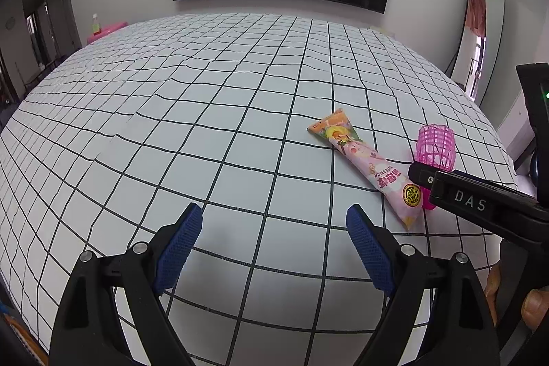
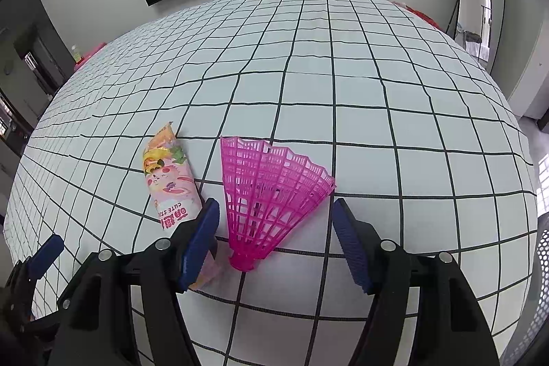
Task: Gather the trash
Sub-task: 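Grasp the pink shuttlecock with the right tool while the left tool moves toward the pink wrapper, then grasp the pink candy wrapper with the left tool, then carry the shuttlecock and wrapper over the grey basket with both tools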
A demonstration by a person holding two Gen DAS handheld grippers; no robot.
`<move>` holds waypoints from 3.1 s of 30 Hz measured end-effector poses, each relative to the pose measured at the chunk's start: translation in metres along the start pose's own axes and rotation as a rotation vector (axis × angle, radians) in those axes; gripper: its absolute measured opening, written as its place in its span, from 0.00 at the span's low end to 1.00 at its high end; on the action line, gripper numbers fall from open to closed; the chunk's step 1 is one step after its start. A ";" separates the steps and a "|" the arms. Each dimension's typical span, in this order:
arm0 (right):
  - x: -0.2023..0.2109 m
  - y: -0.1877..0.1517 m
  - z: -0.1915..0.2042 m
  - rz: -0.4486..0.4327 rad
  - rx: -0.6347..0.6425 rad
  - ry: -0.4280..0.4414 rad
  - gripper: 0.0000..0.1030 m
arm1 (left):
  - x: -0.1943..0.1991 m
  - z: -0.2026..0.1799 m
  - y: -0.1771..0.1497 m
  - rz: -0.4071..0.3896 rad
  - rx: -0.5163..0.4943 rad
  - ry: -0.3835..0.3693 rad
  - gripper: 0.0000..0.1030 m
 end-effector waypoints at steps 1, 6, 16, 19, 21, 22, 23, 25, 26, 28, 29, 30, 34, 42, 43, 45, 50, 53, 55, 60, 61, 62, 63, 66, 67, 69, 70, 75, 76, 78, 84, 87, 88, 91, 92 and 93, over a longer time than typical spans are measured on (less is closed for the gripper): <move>-0.001 0.001 -0.001 0.000 -0.002 -0.003 0.63 | 0.001 0.000 0.000 0.000 0.000 0.002 0.82; -0.001 0.002 -0.004 -0.010 0.008 -0.024 0.59 | 0.003 -0.001 -0.001 0.001 -0.007 0.012 0.82; 0.013 -0.001 -0.001 -0.035 0.058 -0.014 0.42 | 0.009 -0.008 -0.002 0.004 -0.020 0.010 0.82; 0.029 -0.002 -0.012 -0.063 0.046 -0.017 0.42 | 0.013 -0.014 -0.001 0.004 -0.025 0.009 0.82; 0.040 -0.004 -0.023 -0.078 0.031 -0.013 0.42 | 0.015 -0.018 0.000 0.001 -0.029 0.011 0.83; 0.046 -0.006 -0.029 -0.082 0.022 -0.009 0.42 | 0.016 -0.020 0.001 -0.001 -0.034 0.014 0.83; 0.052 -0.008 -0.036 -0.086 0.012 -0.007 0.42 | 0.016 -0.023 0.001 -0.001 -0.038 0.015 0.83; 0.061 -0.013 -0.049 -0.092 -0.002 -0.011 0.42 | 0.016 -0.032 0.002 0.001 -0.046 0.011 0.83; 0.065 -0.015 -0.057 -0.095 -0.007 -0.015 0.42 | 0.016 -0.037 0.003 0.003 -0.051 0.007 0.83; 0.073 -0.019 -0.072 -0.105 -0.019 -0.025 0.42 | 0.016 -0.047 0.004 0.004 -0.062 0.001 0.83; 0.077 -0.020 -0.079 -0.110 -0.024 -0.030 0.42 | 0.016 -0.052 0.005 0.004 -0.069 0.000 0.83; 0.081 -0.021 -0.086 -0.115 -0.030 -0.035 0.42 | 0.015 -0.057 0.006 0.005 -0.074 -0.001 0.83; 0.090 -0.028 -0.106 -0.124 -0.050 -0.040 0.42 | 0.011 -0.076 0.010 0.014 -0.078 -0.021 0.83; 0.096 -0.030 -0.130 -0.137 -0.071 -0.027 0.42 | -0.007 -0.100 0.023 0.040 -0.065 -0.023 0.86; 0.095 -0.031 -0.131 -0.137 -0.074 -0.023 0.42 | -0.009 -0.100 0.025 0.044 -0.055 -0.021 0.86; 0.094 -0.032 -0.134 -0.136 -0.078 -0.010 0.42 | -0.015 -0.099 0.028 0.053 -0.035 -0.014 0.86; 0.092 -0.035 -0.135 -0.130 -0.079 0.022 0.42 | -0.034 -0.094 0.031 0.084 0.002 0.014 0.86; 0.092 -0.036 -0.137 -0.133 -0.083 0.034 0.42 | -0.041 -0.089 0.030 0.095 0.012 0.043 0.86; 0.092 -0.036 -0.138 -0.133 -0.088 0.044 0.42 | -0.046 -0.086 0.027 0.105 0.011 0.058 0.86; 0.089 -0.039 -0.141 -0.129 -0.095 0.060 0.42 | -0.054 -0.080 0.021 0.123 0.021 0.078 0.86; 0.089 -0.039 -0.142 -0.128 -0.097 0.062 0.42 | -0.055 -0.079 0.021 0.123 0.022 0.082 0.85; 0.088 -0.039 -0.143 -0.127 -0.099 0.064 0.42 | -0.055 -0.079 0.021 0.123 0.020 0.087 0.84; 0.088 -0.039 -0.145 -0.126 -0.102 0.067 0.42 | -0.056 -0.078 0.021 0.124 0.017 0.091 0.82; 0.086 -0.041 -0.148 -0.123 -0.111 0.071 0.42 | -0.054 -0.082 0.021 0.114 0.015 0.071 0.69; 0.087 -0.041 -0.149 -0.122 -0.113 0.071 0.42 | -0.054 -0.085 0.022 0.112 0.011 0.063 0.63; 0.087 -0.041 -0.151 -0.124 -0.116 0.071 0.42 | -0.053 -0.090 0.022 0.106 -0.007 0.049 0.53; 0.088 -0.041 -0.151 -0.125 -0.118 0.071 0.42 | -0.051 -0.093 0.022 0.104 -0.019 0.044 0.45; 0.092 -0.044 -0.155 -0.126 -0.131 0.069 0.42 | -0.042 -0.108 0.018 0.097 -0.079 0.014 0.27; 0.094 -0.046 -0.156 -0.127 -0.134 0.067 0.42 | -0.039 -0.112 0.016 0.096 -0.086 0.001 0.26; 0.098 -0.049 -0.158 -0.127 -0.137 0.061 0.42 | -0.032 -0.120 0.011 0.095 -0.101 -0.026 0.25; 0.120 -0.069 -0.173 -0.128 -0.164 0.028 0.42 | 0.001 -0.160 -0.002 0.070 -0.165 -0.116 0.25; 0.139 -0.079 -0.188 -0.148 -0.188 0.003 0.42 | 0.024 -0.190 -0.009 0.050 -0.205 -0.183 0.25; 0.148 -0.082 -0.196 -0.157 -0.199 -0.009 0.42 | 0.031 -0.201 -0.012 0.044 -0.220 -0.204 0.25; 0.168 -0.093 -0.220 -0.182 -0.227 -0.045 0.42 | 0.053 -0.236 -0.020 0.027 -0.273 -0.269 0.25; 0.176 -0.098 -0.229 -0.190 -0.236 -0.061 0.42 | 0.060 -0.249 -0.023 0.023 -0.293 -0.290 0.25; 0.182 -0.102 -0.239 -0.196 -0.246 -0.077 0.42 | 0.067 -0.261 -0.027 0.019 -0.315 -0.312 0.25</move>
Point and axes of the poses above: each gripper's, at about its wrist camera, not at the fingertips, and x roughly against the way its jaws point, z to its left, y to its top, the point moved 10 cm from there along -x, roughly the way its jaws point, and after that the axes turned 4 degrees about -x, right-handed, at the moved point
